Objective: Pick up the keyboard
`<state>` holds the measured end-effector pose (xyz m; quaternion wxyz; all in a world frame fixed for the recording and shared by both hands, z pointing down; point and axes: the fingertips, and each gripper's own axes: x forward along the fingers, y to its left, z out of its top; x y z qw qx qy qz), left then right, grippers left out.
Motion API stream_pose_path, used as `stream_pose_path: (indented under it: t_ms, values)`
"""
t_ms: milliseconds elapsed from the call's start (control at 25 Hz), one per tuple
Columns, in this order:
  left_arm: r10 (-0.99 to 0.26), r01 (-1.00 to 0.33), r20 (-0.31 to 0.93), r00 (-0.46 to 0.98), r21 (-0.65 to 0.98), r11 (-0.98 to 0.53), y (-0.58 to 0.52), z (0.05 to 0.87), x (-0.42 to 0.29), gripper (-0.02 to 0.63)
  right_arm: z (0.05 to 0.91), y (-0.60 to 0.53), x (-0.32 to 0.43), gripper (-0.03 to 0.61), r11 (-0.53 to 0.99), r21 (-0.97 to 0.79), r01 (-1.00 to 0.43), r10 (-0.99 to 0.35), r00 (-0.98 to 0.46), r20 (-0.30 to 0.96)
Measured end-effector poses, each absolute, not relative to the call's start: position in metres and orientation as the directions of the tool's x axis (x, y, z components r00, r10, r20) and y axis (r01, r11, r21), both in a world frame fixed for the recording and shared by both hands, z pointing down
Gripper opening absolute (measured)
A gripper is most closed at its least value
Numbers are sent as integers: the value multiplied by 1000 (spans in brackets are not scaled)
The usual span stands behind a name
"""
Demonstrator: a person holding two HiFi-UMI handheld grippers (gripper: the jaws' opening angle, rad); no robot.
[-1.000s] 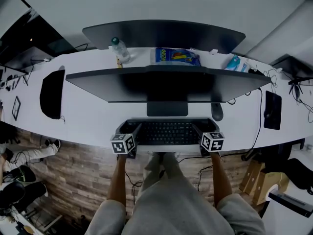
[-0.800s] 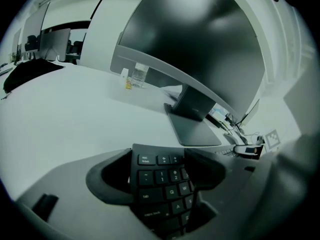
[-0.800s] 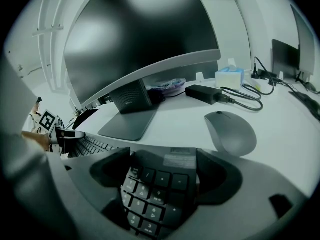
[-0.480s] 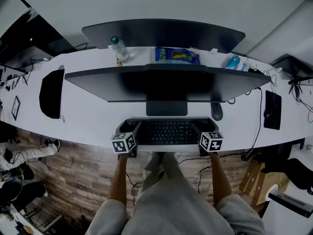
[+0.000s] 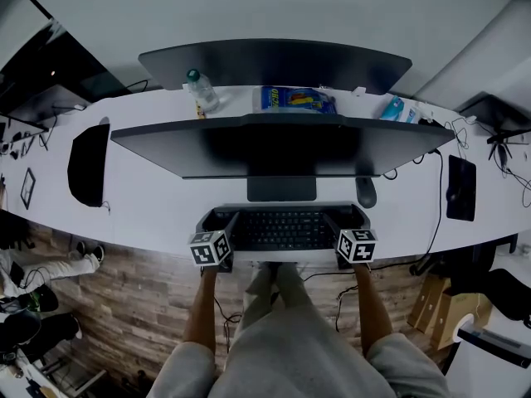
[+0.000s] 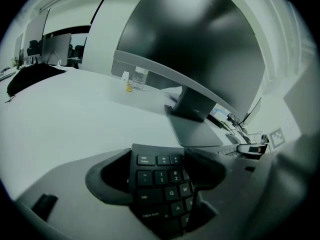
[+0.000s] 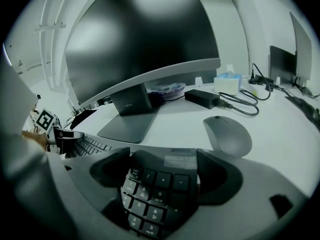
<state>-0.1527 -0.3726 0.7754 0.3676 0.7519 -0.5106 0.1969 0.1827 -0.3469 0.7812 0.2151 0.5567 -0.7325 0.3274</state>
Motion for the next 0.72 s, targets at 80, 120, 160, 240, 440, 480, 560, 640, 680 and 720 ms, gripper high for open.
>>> stream_pose_path:
  t_ms: [80,120,160,240,440,480,560,640,680,720]
  values:
    - [-633,-913,662,401,350,-211,-373,770,-152,311,776,-348,183,402,170,-238,-956,-682,-288,672]
    - [-638,-912,657,401,350,-214,-373,766,-152,311,773,-348,184,402,171,-238,-956,-686,-289,668]
    - [-643,-912,651,402,350,-216,-372,762,-152,311,770,-347,184,402,173,-238,-956,-689,-290,664]
    - [-653,-911,642,402,348,-219,-370,753,-152,311,762,-345,183,402,177,-239,-955,-697,-293,654]
    - [-677,-909,615,404,350,-224,-363,731,-156,311,738,-342,180,402,193,-224,-955,-725,-293,623]
    - [-682,-909,609,404,351,-225,-362,727,-157,311,733,-341,179,402,197,-218,-956,-731,-292,617]
    - [-693,-908,596,405,352,-228,-359,718,-159,311,722,-339,177,402,205,-206,-957,-743,-290,604]
    - [-702,-907,585,406,351,-233,-358,708,-160,311,712,-338,175,402,210,-202,-957,-754,-290,590]
    - [-707,-907,579,406,348,-236,-358,704,-161,311,709,-338,175,402,211,-202,-957,-758,-290,584]
    - [-712,-908,574,405,344,-239,-358,699,-161,311,705,-337,174,402,210,-203,-956,-763,-290,578]
